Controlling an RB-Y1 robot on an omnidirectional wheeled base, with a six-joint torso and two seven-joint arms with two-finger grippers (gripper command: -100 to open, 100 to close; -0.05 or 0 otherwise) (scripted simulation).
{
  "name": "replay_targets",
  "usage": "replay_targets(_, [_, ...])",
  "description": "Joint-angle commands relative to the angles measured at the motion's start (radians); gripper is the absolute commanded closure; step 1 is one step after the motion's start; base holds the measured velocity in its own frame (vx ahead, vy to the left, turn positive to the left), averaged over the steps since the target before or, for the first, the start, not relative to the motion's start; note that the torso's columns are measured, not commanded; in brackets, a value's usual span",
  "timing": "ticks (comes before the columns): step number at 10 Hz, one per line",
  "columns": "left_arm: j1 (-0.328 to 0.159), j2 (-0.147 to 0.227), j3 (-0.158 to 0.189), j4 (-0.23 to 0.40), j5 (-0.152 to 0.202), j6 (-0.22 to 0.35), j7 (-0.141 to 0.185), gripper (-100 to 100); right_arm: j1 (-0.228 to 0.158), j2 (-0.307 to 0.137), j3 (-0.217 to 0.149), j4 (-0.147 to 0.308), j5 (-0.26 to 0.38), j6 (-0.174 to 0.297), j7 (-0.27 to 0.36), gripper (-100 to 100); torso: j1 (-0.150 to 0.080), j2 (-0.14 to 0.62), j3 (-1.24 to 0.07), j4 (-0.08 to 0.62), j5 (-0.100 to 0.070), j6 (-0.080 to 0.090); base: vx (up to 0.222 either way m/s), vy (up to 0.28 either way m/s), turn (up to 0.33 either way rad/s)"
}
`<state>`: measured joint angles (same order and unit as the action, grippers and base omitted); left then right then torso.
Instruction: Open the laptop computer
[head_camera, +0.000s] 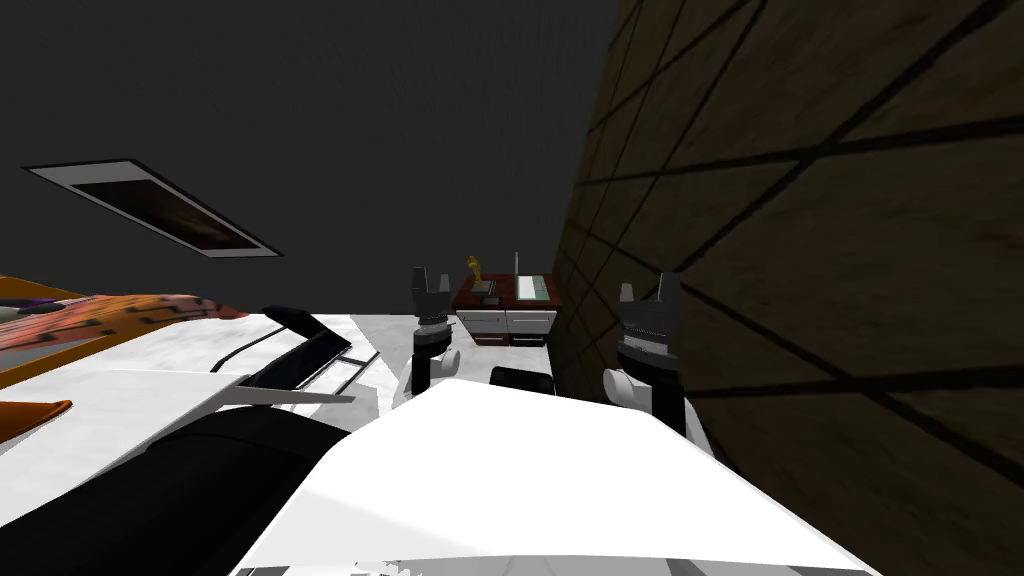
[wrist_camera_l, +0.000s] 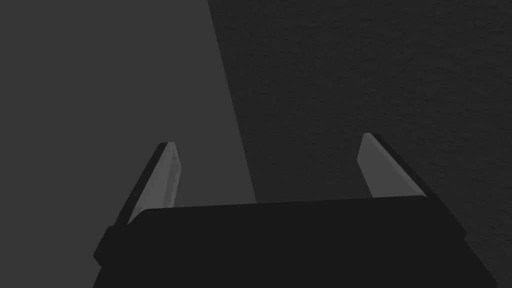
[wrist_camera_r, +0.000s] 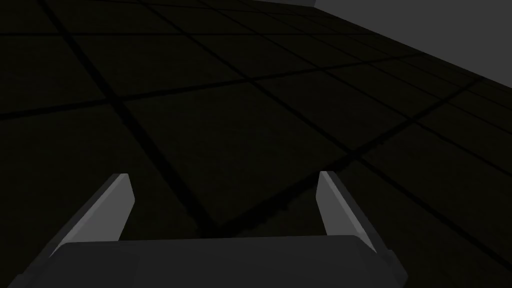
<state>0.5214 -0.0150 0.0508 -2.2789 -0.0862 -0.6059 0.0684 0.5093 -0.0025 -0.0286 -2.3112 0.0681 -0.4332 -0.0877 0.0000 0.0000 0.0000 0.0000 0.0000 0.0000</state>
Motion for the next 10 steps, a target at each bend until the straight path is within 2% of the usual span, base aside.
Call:
replay_targets(1, [0.0, 0.0, 0.0, 0.0, 0.0, 0.0, 0.0, 0, 0.0, 0.0, 0.0, 0.0, 0.0, 0.0, 0.0, 0, 0.0, 0.04, -0.082, 0.041, 0.0, 0.0, 0.0, 0.0, 0.0])
replay_targets(9, [0.0, 0.0, 0.0, 0.0, 0.0, 0.0, 0.0, 0, 0.0, 0.0, 0.0, 0.0, 0.0, 0.0, 0.0, 0, 0.0, 0.618, -1.234, 0.617, 0.0, 0.0, 0.0, 0.0, 0.0])
replay_targets(10, [0.0, 0.0, 0.0, 0.0, 0.0, 0.0, 0.0, 0, 0.001, -0.034, -0.007, 0.008, 0.011, 0.001, 0.001, -100, 0.0, 0.691, -1.382, 0.691, 0.0, 0.0, 0.011, 0.028, 0.021])
